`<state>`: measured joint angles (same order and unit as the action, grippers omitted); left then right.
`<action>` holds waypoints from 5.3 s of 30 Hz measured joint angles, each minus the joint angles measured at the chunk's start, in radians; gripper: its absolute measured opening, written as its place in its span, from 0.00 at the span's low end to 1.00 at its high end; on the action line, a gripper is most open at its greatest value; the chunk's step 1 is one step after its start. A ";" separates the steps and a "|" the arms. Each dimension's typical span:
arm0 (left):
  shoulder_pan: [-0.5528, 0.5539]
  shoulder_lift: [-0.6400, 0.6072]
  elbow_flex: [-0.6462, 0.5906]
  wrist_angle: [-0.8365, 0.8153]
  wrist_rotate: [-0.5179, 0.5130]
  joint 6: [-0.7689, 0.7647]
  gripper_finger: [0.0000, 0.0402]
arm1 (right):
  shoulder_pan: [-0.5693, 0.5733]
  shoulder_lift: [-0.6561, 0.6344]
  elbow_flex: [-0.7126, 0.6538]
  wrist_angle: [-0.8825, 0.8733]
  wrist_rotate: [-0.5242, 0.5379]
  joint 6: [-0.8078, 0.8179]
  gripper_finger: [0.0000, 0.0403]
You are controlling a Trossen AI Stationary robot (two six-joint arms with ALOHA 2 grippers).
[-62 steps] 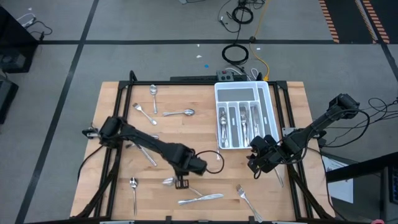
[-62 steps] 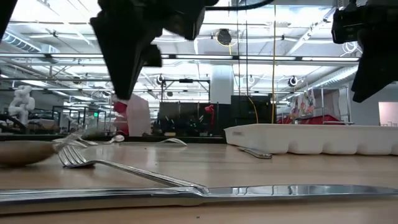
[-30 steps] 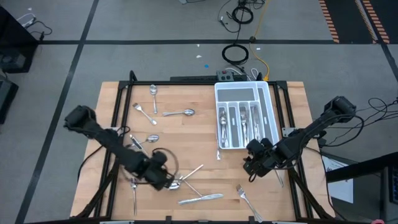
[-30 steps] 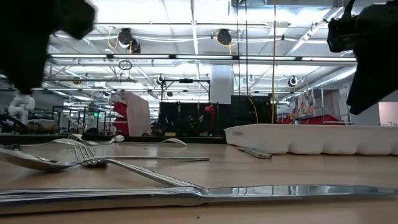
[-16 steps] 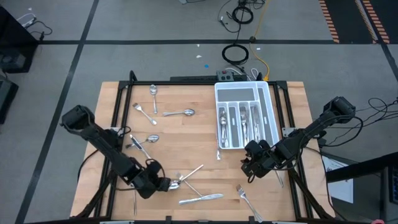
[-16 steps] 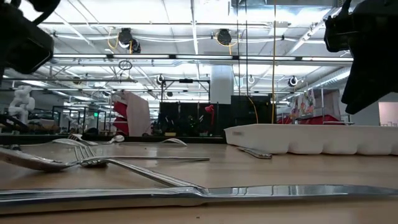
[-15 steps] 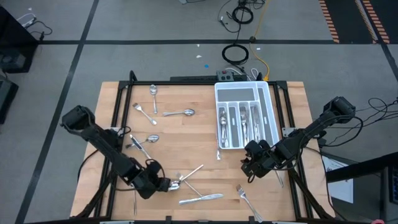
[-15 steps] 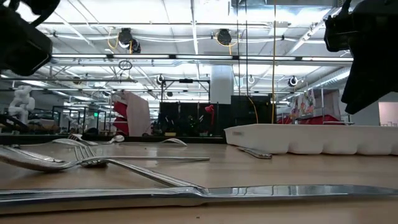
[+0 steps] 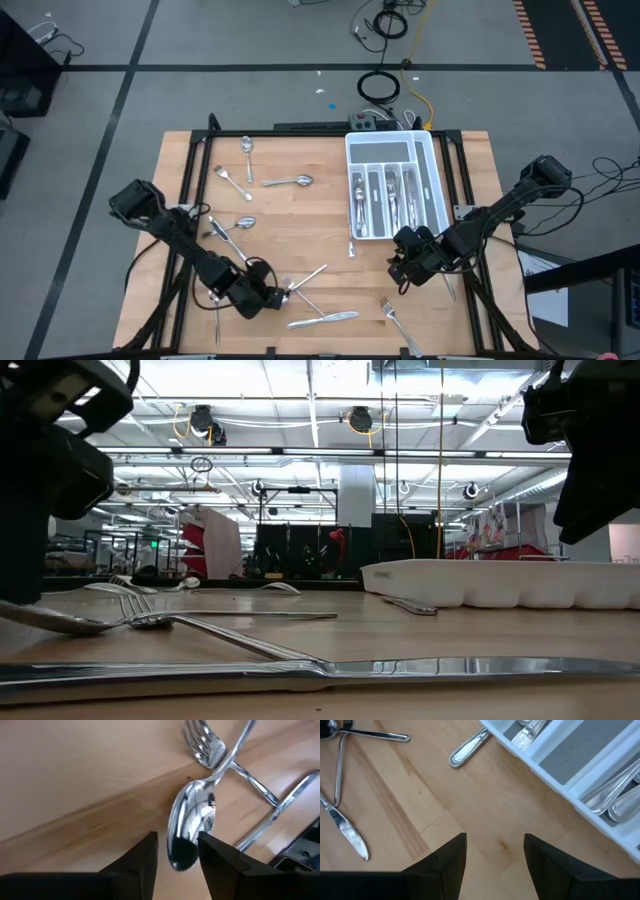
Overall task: Sort silverware
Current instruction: Put the silver spoon into the white silverware tray
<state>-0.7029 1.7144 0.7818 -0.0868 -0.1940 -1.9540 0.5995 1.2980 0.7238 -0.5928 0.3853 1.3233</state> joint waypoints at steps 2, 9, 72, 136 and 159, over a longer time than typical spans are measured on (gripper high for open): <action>0.016 0.031 0.000 0.034 0.015 0.007 0.36 | 0.000 -0.001 0.000 0.005 -0.001 0.000 0.47; 0.028 0.065 0.000 0.093 0.048 0.042 0.08 | 0.000 -0.001 0.000 -0.015 0.000 0.000 0.47; 0.988 0.559 1.397 -0.881 -0.108 3.486 0.01 | -0.009 0.000 0.000 -0.034 0.169 0.157 0.46; 0.980 0.768 1.571 -0.935 0.136 3.353 0.06 | -0.009 0.000 0.000 -0.135 0.251 0.023 0.46; 0.972 0.768 1.571 -0.951 0.137 3.203 0.07 | -0.009 0.000 0.000 -0.135 0.250 0.019 0.47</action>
<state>0.2693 2.4821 2.3524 -1.0375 -0.0570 1.2494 0.5907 1.2980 0.7238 -0.7273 0.6357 1.3422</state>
